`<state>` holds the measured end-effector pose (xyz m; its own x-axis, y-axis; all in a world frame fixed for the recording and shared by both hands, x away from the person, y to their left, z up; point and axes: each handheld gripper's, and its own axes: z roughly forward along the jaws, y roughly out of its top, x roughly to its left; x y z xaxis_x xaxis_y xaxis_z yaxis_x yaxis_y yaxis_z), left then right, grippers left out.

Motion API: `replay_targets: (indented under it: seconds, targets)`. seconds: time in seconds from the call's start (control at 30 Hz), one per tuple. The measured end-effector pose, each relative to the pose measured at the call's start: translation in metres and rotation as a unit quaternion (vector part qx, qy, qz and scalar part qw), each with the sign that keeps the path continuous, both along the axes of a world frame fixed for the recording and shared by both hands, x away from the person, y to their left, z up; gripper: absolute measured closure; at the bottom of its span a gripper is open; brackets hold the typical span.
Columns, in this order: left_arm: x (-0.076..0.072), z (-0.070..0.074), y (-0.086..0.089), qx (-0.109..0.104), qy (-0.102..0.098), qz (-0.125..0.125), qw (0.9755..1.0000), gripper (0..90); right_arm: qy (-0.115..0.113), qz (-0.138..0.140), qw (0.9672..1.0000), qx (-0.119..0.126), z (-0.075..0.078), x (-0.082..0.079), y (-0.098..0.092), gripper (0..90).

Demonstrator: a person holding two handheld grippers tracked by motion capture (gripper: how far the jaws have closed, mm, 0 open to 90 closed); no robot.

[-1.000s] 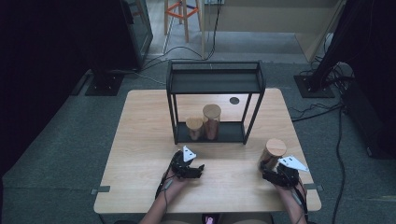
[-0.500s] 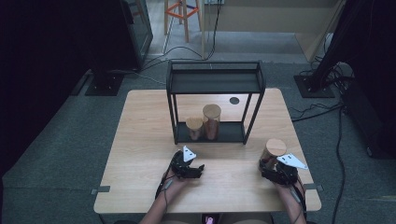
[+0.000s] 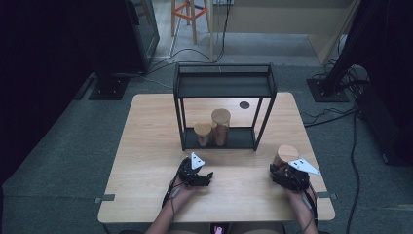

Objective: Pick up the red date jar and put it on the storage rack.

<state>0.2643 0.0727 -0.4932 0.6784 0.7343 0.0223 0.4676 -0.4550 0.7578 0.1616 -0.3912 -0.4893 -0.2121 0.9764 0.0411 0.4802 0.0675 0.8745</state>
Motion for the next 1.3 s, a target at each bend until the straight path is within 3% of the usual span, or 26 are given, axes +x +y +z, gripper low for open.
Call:
replay_targets:
  seconds: [0.53, 1.3]
  targets:
    - [0.000, 0.000, 0.000, 0.000, 0.000, -0.001, 1.0000, 21.4, 0.007, 0.002, 0.9998, -0.020, 0.008, 0.001, 0.004, 24.7]
    - [0.000, 0.000, 0.000, 0.000, 0.001, -0.001, 1.0000, 21.4, 0.006, 0.019, 0.9994, -0.029, 0.018, -0.001, 0.013, 24.7]
